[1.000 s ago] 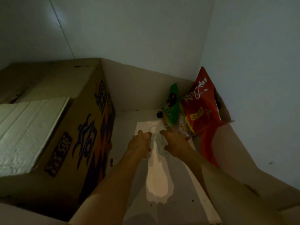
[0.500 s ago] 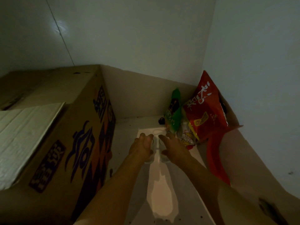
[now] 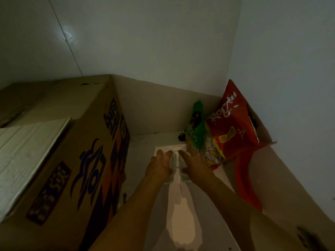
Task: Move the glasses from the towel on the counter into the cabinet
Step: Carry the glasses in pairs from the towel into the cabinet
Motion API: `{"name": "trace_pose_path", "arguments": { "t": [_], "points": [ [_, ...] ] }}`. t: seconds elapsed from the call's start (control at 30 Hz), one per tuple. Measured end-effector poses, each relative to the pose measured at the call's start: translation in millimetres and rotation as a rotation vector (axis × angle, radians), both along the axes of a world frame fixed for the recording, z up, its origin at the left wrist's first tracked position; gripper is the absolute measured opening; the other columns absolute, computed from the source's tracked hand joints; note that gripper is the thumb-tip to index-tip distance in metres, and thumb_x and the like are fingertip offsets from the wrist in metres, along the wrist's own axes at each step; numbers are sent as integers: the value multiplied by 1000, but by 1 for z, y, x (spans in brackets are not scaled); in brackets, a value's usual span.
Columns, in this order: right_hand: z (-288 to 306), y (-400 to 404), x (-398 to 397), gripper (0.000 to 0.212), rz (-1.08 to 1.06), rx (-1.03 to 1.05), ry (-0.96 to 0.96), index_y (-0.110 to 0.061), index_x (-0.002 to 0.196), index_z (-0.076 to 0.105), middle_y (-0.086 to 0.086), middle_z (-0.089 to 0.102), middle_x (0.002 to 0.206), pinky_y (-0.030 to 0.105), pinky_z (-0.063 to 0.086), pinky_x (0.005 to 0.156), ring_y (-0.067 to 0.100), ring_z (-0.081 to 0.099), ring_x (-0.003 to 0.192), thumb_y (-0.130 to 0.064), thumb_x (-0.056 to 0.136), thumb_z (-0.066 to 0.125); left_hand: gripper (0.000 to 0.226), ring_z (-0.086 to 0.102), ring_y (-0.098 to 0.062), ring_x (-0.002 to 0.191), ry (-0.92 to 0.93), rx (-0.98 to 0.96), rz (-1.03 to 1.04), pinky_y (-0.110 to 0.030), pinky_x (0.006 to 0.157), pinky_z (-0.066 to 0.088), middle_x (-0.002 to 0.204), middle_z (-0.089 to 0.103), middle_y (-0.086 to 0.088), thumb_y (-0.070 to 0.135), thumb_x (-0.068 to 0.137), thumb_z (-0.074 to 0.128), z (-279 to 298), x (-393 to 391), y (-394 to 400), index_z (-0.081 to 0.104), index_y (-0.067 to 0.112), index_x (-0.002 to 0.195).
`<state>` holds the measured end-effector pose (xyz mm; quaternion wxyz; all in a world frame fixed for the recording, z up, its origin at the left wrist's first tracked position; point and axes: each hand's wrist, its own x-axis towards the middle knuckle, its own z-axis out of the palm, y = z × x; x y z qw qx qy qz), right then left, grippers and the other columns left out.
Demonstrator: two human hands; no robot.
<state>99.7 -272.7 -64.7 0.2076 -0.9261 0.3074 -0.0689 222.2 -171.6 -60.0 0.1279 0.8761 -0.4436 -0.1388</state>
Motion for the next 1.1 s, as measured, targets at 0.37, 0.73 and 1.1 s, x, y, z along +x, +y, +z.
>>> {"name": "trace_pose_path", "arguments": {
  "t": [0.37, 0.73, 1.1],
  "points": [
    [12, 12, -5, 89, -44, -57, -51, -32, 151, 25, 6, 4, 163, 58, 40, 105, 39, 24, 144, -31, 79, 79, 95, 34, -35, 135, 34, -42, 98, -42, 100, 45, 158, 9, -8, 32, 83, 75, 24, -13, 14, 12, 34, 154],
    [97, 50, -63, 63, -11, -107, 97, -19, 141, 42, 7, 42, 148, 44, 46, 99, 33, 49, 127, -32, 87, 70, 60, 43, -34, 123, -101, 11, 35, -45, 96, 45, 138, 38, -10, 37, 85, 69, 90, -42, 64, 42, 26, 138],
    [275, 140, -144, 60, 78, 169, 350, -18, 149, 35, 9, 42, 148, 35, 37, 104, 26, 46, 131, -30, 95, 59, 44, 61, -22, 111, -55, 177, -122, -40, 91, 53, 129, 57, -1, 32, 89, 64, 262, -123, 144, 50, 27, 131]
  ]
}}
